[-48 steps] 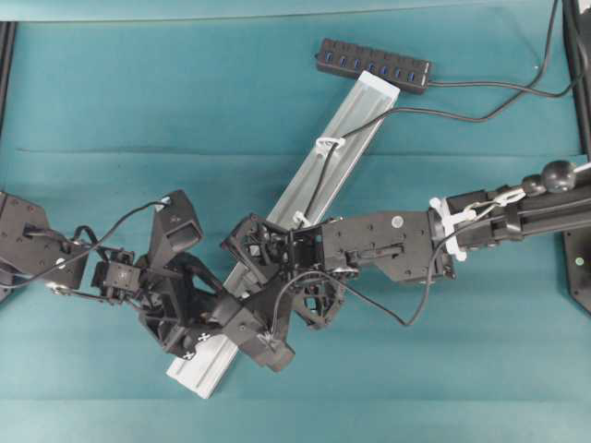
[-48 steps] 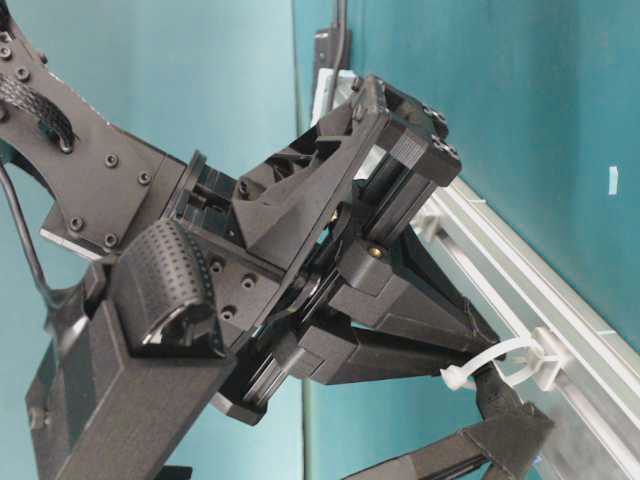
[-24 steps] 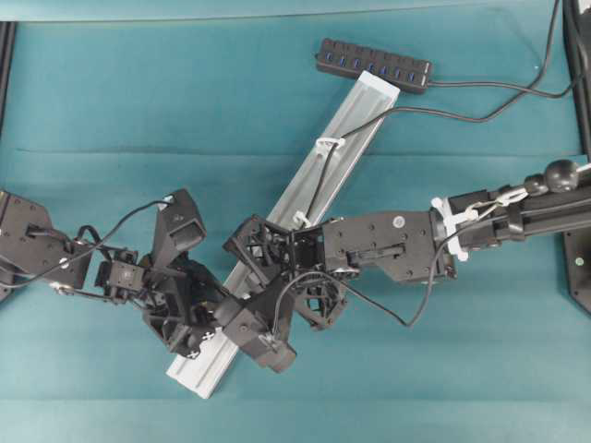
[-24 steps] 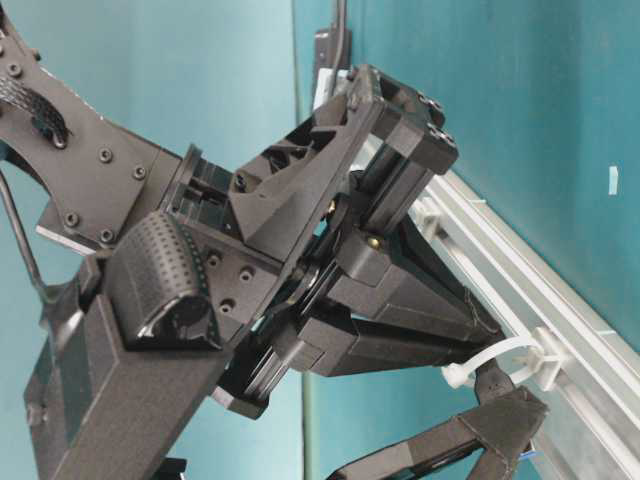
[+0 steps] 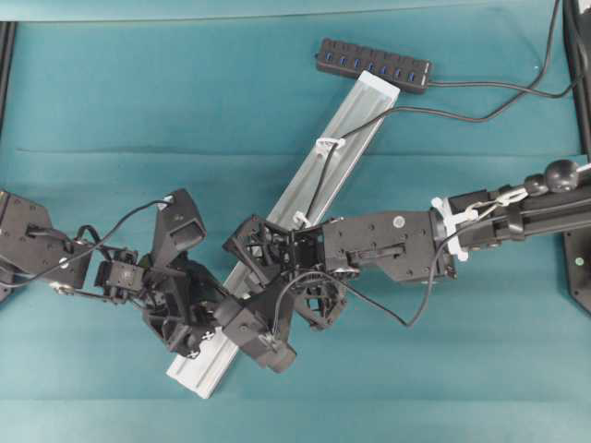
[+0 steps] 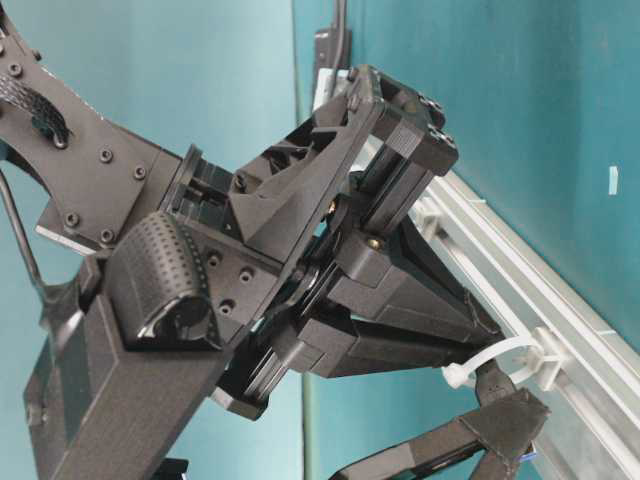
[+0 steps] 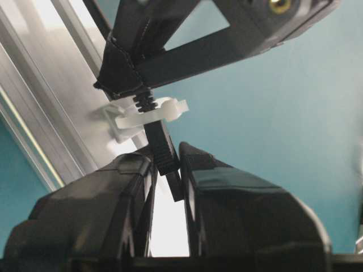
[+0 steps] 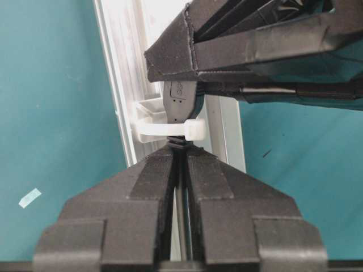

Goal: Pass the USB cable through three rings with both arms.
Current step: 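Open the right gripper and pull the plug through with the left gripper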

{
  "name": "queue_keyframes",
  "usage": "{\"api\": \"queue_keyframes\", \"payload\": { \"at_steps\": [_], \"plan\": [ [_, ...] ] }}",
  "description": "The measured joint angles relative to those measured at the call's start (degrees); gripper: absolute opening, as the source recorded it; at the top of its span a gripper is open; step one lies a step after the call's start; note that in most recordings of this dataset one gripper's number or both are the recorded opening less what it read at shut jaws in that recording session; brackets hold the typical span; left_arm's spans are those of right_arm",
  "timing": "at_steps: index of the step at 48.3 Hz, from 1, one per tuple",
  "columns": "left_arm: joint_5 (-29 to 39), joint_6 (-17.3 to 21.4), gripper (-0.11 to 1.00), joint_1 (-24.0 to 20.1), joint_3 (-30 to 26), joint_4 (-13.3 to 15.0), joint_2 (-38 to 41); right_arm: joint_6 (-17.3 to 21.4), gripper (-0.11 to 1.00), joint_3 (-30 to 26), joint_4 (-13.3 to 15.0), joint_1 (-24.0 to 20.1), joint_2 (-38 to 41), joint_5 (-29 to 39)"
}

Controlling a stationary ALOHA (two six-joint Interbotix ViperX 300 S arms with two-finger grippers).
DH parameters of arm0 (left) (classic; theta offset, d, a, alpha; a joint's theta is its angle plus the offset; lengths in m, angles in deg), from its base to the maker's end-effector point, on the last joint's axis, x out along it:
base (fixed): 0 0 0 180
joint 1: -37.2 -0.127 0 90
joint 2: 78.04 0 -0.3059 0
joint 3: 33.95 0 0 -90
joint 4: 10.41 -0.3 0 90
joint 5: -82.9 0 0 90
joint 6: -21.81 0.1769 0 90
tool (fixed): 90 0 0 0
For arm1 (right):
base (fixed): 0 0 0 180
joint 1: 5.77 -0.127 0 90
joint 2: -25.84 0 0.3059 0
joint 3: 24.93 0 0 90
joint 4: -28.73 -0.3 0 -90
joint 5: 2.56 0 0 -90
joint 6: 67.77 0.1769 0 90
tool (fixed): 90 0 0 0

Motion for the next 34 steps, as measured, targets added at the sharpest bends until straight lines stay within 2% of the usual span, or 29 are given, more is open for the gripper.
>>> {"api": "queue_keyframes", "payload": {
  "at_steps": [2,5,14,19,28,34],
  "plan": [
    [0.00,-0.53,0.15,0.00,0.00,-0.09,0.00,0.00,0.08,0.00,0.00,0.09,-0.09,0.00],
    [0.00,-1.58,0.14,0.00,0.18,0.00,0.00,0.00,0.17,0.00,-0.09,0.09,-0.09,0.00],
    [0.18,-2.81,0.11,0.00,0.44,-0.09,-0.18,0.09,0.71,0.00,-0.44,0.35,0.00,-0.18],
    [0.18,-2.81,0.11,0.00,0.53,0.00,-0.18,0.00,0.91,0.00,-1.05,0.79,-0.09,-0.18],
    [0.26,-3.25,0.11,0.09,0.62,0.00,-0.18,0.70,0.88,0.00,-1.23,1.32,-0.09,-0.26],
    [0.53,-4.57,0.11,0.35,1.14,0.00,-0.88,4.83,0.88,0.18,-1.23,2.11,-0.53,-0.26]
  ]
}}
